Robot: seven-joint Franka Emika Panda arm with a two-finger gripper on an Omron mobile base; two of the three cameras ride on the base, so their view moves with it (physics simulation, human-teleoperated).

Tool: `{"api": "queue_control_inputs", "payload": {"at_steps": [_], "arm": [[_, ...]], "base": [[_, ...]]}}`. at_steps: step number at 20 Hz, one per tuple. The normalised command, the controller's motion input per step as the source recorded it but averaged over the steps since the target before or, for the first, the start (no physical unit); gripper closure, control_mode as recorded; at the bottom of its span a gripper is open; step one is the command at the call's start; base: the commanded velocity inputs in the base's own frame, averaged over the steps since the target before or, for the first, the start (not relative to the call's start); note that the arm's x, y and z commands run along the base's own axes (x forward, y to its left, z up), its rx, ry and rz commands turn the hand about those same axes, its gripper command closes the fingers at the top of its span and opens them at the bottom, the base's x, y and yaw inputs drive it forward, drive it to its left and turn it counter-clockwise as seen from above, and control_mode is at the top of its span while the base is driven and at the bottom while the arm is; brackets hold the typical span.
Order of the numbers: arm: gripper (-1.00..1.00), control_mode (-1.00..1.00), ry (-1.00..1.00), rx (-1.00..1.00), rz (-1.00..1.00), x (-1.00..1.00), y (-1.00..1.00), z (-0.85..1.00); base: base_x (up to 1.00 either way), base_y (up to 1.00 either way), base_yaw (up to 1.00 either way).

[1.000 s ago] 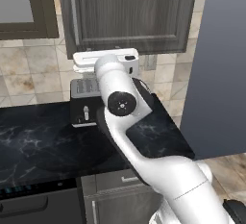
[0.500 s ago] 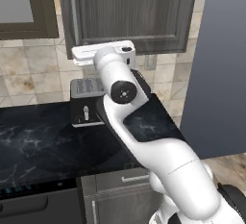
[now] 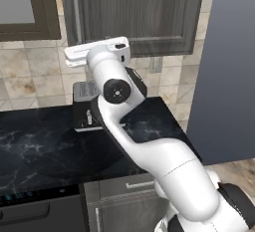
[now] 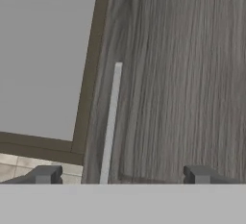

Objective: Move the ketchup and mustard from the cabinet to the dining counter.

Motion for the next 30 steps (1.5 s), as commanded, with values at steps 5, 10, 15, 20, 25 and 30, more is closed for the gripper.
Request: {"api": "queue_control_inputs", "payload": {"at_steps": [5,10,15,20,25,30], "arm": [[-1.00,-1.00,0.00,-0.01,0.00,0.08,-0.02,0.01],[-1.00,-1.00,-0.01,0.00,0.01,0.20,-0.08,0.00],[-1.00,-1.00,0.00,0.00,0.02,0.26,-0.02,0.00],[-1.00,-1.00,0.00,0.00,0.01,0.35,0.00,0.00],[-1.00,-1.00,0.00,0.00,0.00,0.37,0.01,0.00],[-1.00,-1.00,0.00,0.00,0.00,0.31,0.04,0.00]], "base": [[0.00,0.00,0.00],[0.00,0.00,0.00],[0.00,0.00,0.00],[0.00,0.00,0.00],[0.00,0.00,0.00],[0.00,0.00,0.00]]}}
